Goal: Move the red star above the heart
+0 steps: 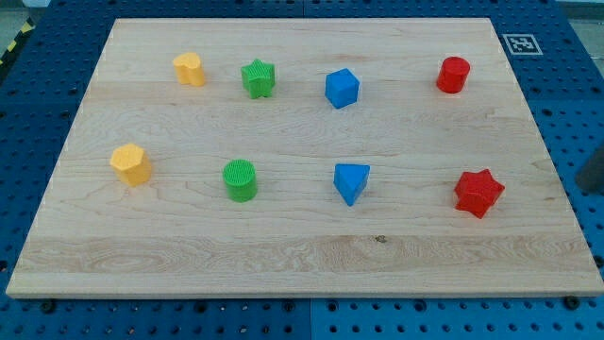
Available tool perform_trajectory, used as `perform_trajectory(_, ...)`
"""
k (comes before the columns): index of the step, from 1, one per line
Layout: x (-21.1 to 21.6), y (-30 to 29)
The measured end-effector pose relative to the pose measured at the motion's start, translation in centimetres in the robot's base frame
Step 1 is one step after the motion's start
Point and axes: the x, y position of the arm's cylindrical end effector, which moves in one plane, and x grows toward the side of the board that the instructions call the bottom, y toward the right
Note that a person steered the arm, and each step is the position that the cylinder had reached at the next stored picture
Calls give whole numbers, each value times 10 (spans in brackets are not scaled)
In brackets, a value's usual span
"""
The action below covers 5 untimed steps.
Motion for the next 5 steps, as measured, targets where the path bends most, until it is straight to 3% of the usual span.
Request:
perform_trajectory(1, 50, -34)
perform_trajectory(2, 40, -100)
perform_trajectory(4, -95, -178)
perform_trajectory(5, -97, -171)
